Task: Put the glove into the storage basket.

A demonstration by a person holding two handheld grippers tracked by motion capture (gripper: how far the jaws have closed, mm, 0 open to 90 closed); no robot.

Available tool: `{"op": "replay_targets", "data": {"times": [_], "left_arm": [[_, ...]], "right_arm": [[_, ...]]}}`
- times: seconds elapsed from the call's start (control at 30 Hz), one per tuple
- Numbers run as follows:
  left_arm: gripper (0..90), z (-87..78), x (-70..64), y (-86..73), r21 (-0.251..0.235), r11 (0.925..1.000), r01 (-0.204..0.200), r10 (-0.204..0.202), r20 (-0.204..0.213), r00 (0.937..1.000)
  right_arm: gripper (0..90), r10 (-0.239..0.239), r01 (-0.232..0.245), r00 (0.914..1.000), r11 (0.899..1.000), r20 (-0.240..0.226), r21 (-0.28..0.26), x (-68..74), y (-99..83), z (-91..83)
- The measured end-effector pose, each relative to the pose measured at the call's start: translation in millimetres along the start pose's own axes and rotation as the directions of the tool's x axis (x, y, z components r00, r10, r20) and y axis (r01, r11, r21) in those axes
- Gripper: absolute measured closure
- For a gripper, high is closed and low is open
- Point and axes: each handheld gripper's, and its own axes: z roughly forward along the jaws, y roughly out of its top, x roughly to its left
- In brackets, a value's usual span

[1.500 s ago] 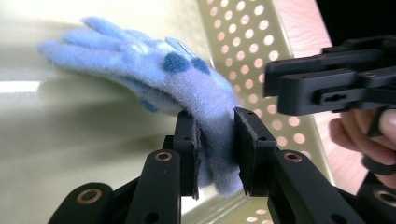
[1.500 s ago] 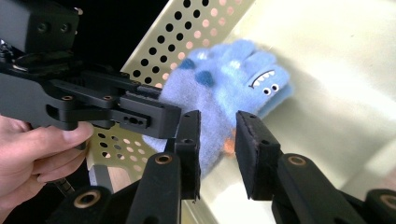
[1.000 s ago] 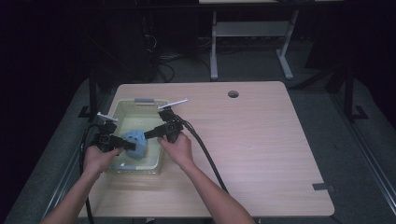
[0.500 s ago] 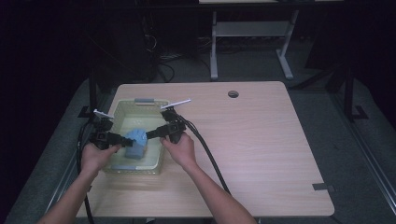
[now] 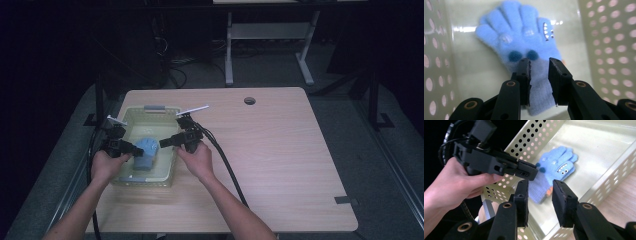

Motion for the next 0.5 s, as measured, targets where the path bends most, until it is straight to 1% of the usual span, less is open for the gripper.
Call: {"op": "replay_targets", "data": {"times": [0.1, 0.23, 0.27, 0.3, 0.37, 0.4, 0.43, 0.5], "left_arm": [[70.8, 4.4, 1.8, 0.7, 0.027, 0.9996, -0.001, 0.001, -0.014, 0.9999], [70.8, 7.8, 1.8, 0.9, 0.046, 0.9989, -0.006, 0.007, -0.024, 0.9997], [70.8, 10.1, 0.7, 0.7, 0.06, 0.998, -0.017, 0.019, -0.033, 0.9993], [70.8, 10.6, 0.7, 0.8, 0.063, 0.9977, -0.024, 0.027, -0.037, 0.999], [70.6, 9.7, -0.9, 0.9, 0.049, 0.9985, -0.022, 0.024, -0.023, 0.9994], [70.1, 8.1, -2.1, 1.0, 0.039, 0.999, -0.023, 0.024, -0.013, 0.9996], [69.5, 6.8, -3.0, 0.9, 0.025, 0.9993, -0.027, 0.027, -0.006, 0.9996], [67.7, 4.2, -5.1, 1.3, 0.015, 0.9991, -0.039, 0.039, 0.004, 0.9992]], "right_arm": [[66.0, 0.006, -0.006, 1.0, 1.0, 0.001, -0.002, 0.1, -0.1, -2.1], [65.9, 0.008, -0.008, 1.0, 1.0, 0.002, -0.002, -0.7, -0.2, -4.5], [65.9, 0.004, -0.004, 1.0, 1.0, 0.002, -0.002, -0.8, -0.3, -4.8], [65.9, -0.005, 0.005, 1.0, 1.0, 0.003, -0.007, -1.3, -0.3, -4.7], [65.8, -0.009, 0.009, 1.0, 1.0, 0.003, -0.009, -1.1, -0.3, -5.2], [65.6, -0.004, 0.004, 1.0, 1.0, 0.002, -0.007, -0.6, -0.3, -5.8], [65.4, -0.003, 0.003, 1.0, 1.0, 0.001, -0.006, -0.5, -0.2, -6.1], [64.9, 0.003, -0.003, 1.0, 1.0, 0.0, -0.005, -0.5, -0.2, -6.6]]}}
